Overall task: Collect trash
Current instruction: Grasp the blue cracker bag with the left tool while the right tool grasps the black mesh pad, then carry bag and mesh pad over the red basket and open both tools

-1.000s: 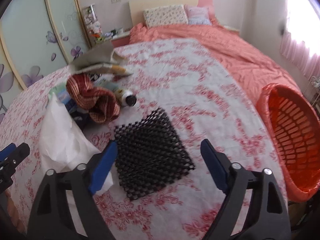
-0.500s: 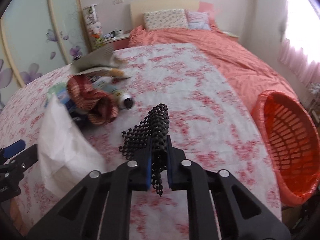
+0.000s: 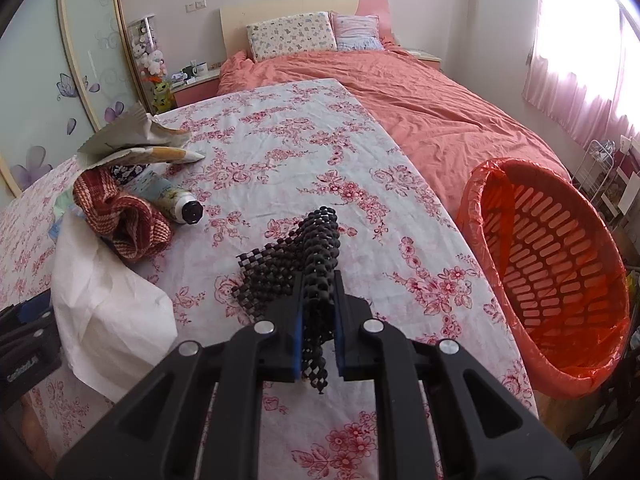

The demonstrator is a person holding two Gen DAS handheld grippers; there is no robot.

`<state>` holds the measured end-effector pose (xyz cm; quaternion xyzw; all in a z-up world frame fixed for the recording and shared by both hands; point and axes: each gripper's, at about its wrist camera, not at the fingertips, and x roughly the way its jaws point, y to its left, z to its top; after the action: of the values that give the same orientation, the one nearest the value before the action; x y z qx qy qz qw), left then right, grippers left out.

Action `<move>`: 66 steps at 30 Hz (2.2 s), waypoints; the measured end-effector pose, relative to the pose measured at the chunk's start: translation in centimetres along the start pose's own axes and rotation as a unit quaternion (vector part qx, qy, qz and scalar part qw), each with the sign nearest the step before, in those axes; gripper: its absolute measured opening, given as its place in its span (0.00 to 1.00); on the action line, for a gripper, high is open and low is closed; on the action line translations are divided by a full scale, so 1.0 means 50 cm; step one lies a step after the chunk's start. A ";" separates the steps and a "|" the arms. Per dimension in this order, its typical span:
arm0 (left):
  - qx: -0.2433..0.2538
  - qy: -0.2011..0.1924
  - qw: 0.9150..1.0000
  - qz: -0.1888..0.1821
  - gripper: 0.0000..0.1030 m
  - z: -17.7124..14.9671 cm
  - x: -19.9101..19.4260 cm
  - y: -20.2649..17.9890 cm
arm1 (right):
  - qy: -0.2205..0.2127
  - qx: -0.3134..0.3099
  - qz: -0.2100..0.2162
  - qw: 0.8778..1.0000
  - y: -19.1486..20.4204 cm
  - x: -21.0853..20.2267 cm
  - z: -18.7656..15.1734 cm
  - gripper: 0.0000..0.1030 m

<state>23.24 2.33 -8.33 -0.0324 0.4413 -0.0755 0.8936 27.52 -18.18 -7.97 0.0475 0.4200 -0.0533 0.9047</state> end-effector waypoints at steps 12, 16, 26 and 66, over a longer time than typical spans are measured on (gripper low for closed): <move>-0.012 -0.012 0.999 0.035 0.56 -0.035 -0.046 0.088 | 0.004 0.008 0.003 1.000 -0.004 0.004 -0.001 0.15; -0.034 -0.012 0.997 0.068 0.56 -0.031 -0.042 0.142 | 0.006 0.007 0.000 1.000 -0.003 0.005 0.000 0.17; -0.040 -0.019 0.996 0.081 0.58 -0.027 -0.041 0.156 | 0.010 0.021 0.004 1.000 -0.017 0.008 0.001 0.23; -0.036 -0.074 0.993 0.078 0.50 -0.020 -0.151 0.143 | -0.065 0.016 0.063 0.996 -0.017 -0.140 0.017 0.12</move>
<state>18.66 10.64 -3.92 -0.0356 0.3774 0.0136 0.9253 23.54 -18.73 -2.10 0.0851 0.3558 -0.0060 0.9307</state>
